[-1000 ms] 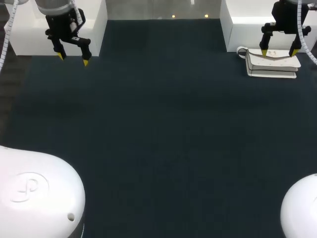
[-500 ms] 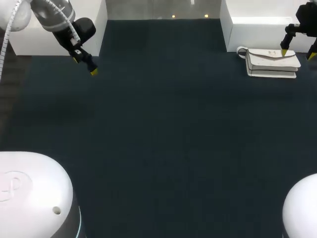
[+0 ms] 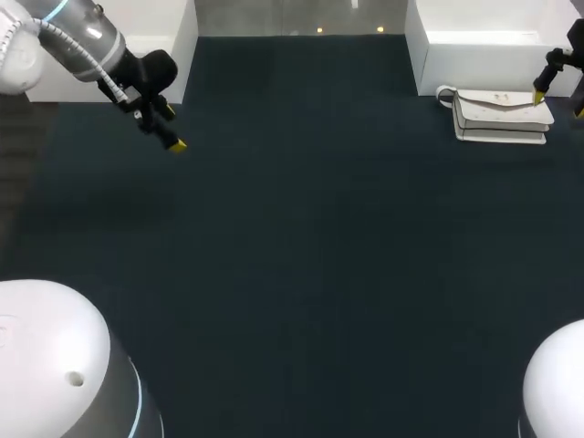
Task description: Pick up the bag, open it, inspect its contents, close it, and place it on the opposite side
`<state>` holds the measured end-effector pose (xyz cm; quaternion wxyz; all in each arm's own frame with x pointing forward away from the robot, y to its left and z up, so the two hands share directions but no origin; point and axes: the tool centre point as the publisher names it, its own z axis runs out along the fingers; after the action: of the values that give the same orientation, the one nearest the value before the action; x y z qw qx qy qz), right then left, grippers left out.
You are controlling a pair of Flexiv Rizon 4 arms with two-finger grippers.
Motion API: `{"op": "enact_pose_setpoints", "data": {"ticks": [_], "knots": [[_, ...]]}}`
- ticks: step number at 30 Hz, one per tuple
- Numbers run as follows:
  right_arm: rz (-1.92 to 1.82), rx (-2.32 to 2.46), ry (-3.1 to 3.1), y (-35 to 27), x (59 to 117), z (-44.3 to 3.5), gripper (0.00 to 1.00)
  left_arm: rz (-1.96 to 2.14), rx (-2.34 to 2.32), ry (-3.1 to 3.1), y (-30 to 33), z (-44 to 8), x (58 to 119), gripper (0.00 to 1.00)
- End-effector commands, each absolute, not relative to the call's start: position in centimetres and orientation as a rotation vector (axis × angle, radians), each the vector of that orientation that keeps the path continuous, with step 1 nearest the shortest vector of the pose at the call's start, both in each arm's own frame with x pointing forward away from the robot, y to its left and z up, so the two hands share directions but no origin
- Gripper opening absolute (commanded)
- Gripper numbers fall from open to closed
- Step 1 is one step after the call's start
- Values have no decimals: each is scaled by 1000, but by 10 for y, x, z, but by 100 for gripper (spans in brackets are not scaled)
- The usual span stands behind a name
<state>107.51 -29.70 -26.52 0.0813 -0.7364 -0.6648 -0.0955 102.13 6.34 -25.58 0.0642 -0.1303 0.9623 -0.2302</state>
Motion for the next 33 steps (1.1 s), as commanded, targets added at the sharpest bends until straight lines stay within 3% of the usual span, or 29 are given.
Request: {"op": "enact_pose_setpoints", "data": {"ticks": [1,33], "knots": [[-298,-2139,-1939,-308,1092,-275,100,-951,-159,2853,58,-272,1029,100],[-309,-2118,-1833,-345,1148,-313,100,-1055,-15,2869,26,-310,1052,100]]}}
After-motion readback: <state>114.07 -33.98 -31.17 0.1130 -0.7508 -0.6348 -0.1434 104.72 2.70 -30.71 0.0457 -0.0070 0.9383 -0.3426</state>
